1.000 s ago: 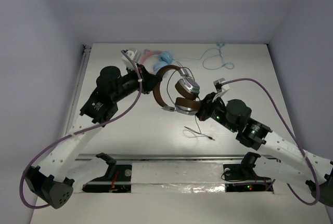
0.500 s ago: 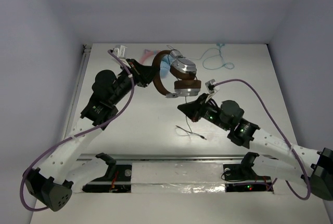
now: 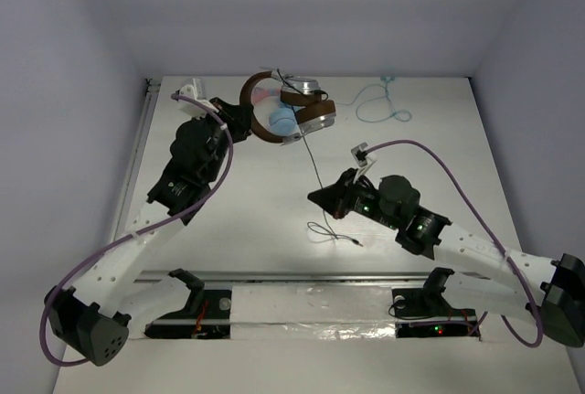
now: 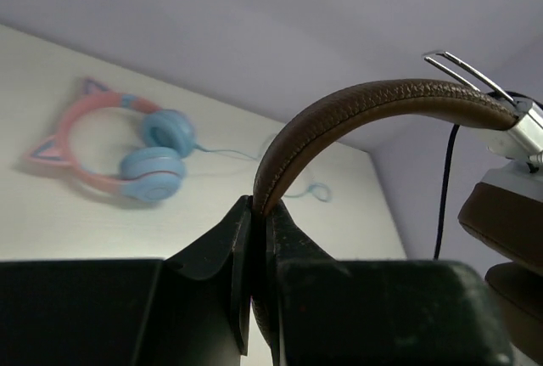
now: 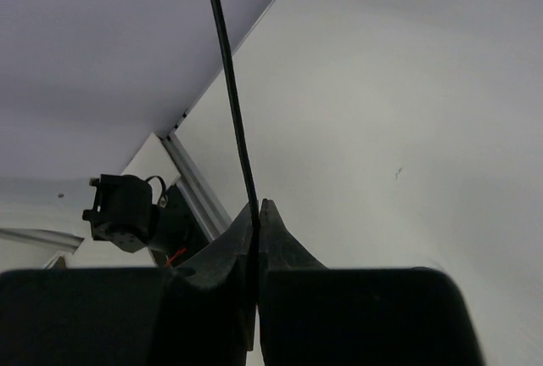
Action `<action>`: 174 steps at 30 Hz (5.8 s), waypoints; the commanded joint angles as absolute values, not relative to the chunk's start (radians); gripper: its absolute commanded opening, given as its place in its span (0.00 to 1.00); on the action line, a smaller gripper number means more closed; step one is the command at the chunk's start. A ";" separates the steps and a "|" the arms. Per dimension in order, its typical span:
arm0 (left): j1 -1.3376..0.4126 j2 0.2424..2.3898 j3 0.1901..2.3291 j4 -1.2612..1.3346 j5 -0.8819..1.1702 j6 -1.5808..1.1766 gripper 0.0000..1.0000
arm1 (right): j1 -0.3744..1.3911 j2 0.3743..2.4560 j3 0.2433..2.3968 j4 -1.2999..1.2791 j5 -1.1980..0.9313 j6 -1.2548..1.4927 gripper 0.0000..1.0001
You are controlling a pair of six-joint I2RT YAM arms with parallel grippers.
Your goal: Wrap the headphones
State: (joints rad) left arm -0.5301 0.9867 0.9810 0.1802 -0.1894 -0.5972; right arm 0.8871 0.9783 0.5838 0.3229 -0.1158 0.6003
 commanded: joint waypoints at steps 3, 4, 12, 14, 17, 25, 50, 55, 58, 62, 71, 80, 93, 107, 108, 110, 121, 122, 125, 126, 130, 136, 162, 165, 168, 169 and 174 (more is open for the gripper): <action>-0.558 1.048 0.970 0.247 -0.521 -0.594 0.00 | 0.943 1.002 0.681 0.141 -0.127 0.595 0.00; -0.574 1.060 0.966 0.247 -0.553 -0.588 0.00 | 0.959 1.003 0.695 0.088 -0.115 0.594 0.00; -0.672 1.150 0.928 0.256 -0.770 -0.580 0.00 | 1.009 1.051 0.810 -0.090 -0.109 0.598 0.00; -0.702 1.169 0.937 0.238 -0.822 -0.560 0.00 | 1.022 1.058 0.822 -0.127 -0.080 0.603 0.00; -0.741 1.172 0.916 0.221 -0.894 -0.514 0.00 | 1.022 1.017 0.841 -0.153 -0.090 0.615 0.00; -0.856 1.131 0.795 0.032 -0.968 -0.554 0.00 | 1.022 0.931 0.952 -0.276 -0.057 0.597 0.12; -1.149 1.103 0.933 -0.565 -0.639 -0.511 0.00 | 1.022 1.224 1.420 -0.859 0.229 0.316 0.00; -1.149 1.042 0.963 -0.511 -0.432 -0.376 0.00 | 1.022 1.253 1.482 -0.900 0.347 0.285 0.00; -1.149 1.049 0.980 -0.515 -0.378 -0.312 0.00 | 1.022 1.249 1.464 -0.870 0.426 0.256 0.00; -1.149 1.031 0.985 -0.500 -0.344 -0.275 0.00 | 1.022 1.255 1.437 -0.835 0.466 0.238 0.00; -1.128 1.015 1.008 -0.560 -0.411 -0.216 0.00 | 1.022 1.213 1.374 -0.733 0.569 0.230 0.08; -1.036 1.042 1.005 -0.531 -0.375 -0.169 0.00 | 1.012 1.091 1.312 -0.729 0.424 0.267 0.17; -0.968 0.950 1.008 -0.427 0.136 -0.087 0.00 | 1.003 1.114 1.284 -0.739 0.635 0.296 0.01; -0.865 0.856 1.028 -0.338 0.216 -0.126 0.00 | 0.819 0.899 1.028 -0.382 0.350 0.348 0.19; -0.865 0.856 1.032 -0.322 0.230 -0.129 0.00 | 0.819 0.894 1.013 -0.364 0.324 0.362 0.21; -0.865 0.857 1.049 -0.305 0.259 -0.132 0.00 | 0.808 0.891 0.974 -0.284 0.257 0.374 0.21; -0.834 0.885 1.207 -0.233 0.206 -0.242 0.00 | 0.799 0.842 0.674 0.162 0.117 0.482 0.35; -0.834 0.894 1.219 -0.232 0.193 -0.256 0.00 | 0.799 0.844 0.642 0.188 0.092 0.485 0.38; -0.834 0.931 1.268 -0.225 0.158 -0.271 0.00 | 0.799 0.867 0.582 0.280 0.054 0.503 0.42; -0.834 0.948 1.279 -0.218 0.158 -0.273 0.00 | 0.799 0.882 0.572 0.297 0.049 0.512 0.46; -0.825 0.989 1.339 -0.207 0.156 -0.296 0.00 | 0.799 0.926 0.545 0.365 0.044 0.517 0.47; -0.816 1.025 1.388 -0.209 0.141 -0.327 0.00 | 0.799 0.969 0.503 0.437 0.071 0.526 0.47; -0.798 1.042 1.493 -0.180 0.009 -0.373 0.00 | 0.799 1.006 0.304 0.653 0.006 0.692 0.51; -0.798 1.046 1.494 -0.178 0.009 -0.371 0.00 | 0.799 1.008 0.307 0.652 -0.038 0.689 0.56; -0.798 1.046 1.488 -0.173 0.009 -0.374 0.00 | 0.799 0.993 0.299 0.644 -0.043 0.690 0.57; -0.798 1.046 1.489 -0.176 -0.021 -0.373 0.00 | 0.799 0.971 0.298 0.631 -0.043 0.687 0.61; -0.798 1.043 1.489 -0.170 -0.034 -0.376 0.00 | 0.799 0.904 0.288 0.594 -0.023 0.686 0.64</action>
